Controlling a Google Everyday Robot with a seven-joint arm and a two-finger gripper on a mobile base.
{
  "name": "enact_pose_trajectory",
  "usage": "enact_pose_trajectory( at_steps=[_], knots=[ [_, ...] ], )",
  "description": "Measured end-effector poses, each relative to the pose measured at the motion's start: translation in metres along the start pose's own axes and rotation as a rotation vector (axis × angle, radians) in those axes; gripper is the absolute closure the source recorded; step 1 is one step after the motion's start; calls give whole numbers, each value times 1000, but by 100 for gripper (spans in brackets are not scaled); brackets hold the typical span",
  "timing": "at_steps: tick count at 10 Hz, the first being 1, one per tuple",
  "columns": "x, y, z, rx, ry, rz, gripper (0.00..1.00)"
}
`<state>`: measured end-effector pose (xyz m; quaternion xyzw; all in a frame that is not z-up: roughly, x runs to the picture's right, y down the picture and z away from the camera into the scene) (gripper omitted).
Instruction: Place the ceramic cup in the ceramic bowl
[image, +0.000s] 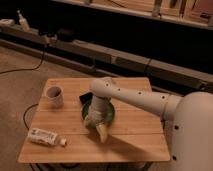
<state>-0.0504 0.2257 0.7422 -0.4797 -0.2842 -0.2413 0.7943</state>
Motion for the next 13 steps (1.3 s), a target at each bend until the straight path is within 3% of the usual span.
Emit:
enact_pose_trajectory(
  at_steps=[8, 11, 13],
  knots=[
    [5, 1, -1, -1, 7, 2, 20],
    [68, 20, -20, 42, 43, 101, 20],
    [111, 47, -38, 100, 69, 202, 20]
  ],
)
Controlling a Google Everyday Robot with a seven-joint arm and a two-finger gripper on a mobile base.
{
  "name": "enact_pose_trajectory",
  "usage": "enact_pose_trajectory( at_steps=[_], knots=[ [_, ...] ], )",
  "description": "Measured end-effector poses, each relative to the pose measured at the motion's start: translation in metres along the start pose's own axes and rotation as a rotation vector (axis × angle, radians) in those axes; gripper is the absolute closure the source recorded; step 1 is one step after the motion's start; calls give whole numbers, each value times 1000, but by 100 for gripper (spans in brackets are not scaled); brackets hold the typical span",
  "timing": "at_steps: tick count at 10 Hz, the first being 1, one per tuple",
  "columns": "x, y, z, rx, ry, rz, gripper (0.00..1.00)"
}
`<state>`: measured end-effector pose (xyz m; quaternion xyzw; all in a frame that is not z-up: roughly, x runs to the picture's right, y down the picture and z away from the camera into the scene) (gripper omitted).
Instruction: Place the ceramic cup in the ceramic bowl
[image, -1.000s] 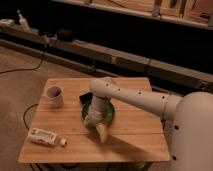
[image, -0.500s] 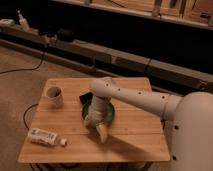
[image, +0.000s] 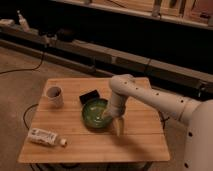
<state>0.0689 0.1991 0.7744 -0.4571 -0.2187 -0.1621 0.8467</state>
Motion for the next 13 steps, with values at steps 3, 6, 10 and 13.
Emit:
enact_pose_trajectory(
  at_steps=[3, 6, 10, 13],
  knots=[
    [39, 9, -24, 66, 44, 38, 20],
    [47, -34, -61, 65, 120, -187, 20],
    [25, -108, -85, 30, 227, -537, 20],
    [-13, -161, -100, 98, 289, -753, 20]
  ],
)
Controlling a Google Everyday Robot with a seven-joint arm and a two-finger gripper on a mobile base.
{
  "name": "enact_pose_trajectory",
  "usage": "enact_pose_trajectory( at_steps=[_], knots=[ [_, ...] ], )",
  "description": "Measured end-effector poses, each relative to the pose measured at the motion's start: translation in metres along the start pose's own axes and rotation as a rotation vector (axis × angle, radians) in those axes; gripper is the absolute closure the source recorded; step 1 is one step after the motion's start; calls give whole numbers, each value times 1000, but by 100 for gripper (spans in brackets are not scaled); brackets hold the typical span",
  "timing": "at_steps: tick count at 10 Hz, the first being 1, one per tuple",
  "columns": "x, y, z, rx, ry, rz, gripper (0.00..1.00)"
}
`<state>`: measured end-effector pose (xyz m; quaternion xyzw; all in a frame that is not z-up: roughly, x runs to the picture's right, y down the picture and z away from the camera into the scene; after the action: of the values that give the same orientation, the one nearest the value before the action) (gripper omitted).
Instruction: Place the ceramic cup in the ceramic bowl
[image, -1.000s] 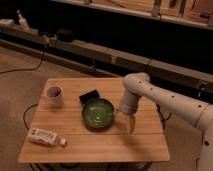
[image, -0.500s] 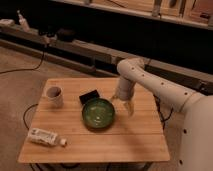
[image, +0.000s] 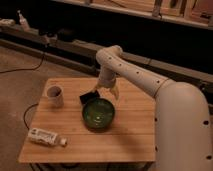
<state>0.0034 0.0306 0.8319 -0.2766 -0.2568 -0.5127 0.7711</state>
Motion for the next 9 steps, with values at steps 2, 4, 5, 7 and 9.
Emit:
enact_pose_trajectory(
  at_steps=[2, 4, 5, 7, 9],
  knots=[
    [1, -3, -1, 5, 5, -10, 20],
    [1, -3, -1, 4, 5, -10, 20],
    [1, -4, -1, 6, 5, -16, 20],
    [4, -11, -2, 28, 22, -66, 20],
    [12, -40, -9, 95, 82, -207, 20]
  ],
)
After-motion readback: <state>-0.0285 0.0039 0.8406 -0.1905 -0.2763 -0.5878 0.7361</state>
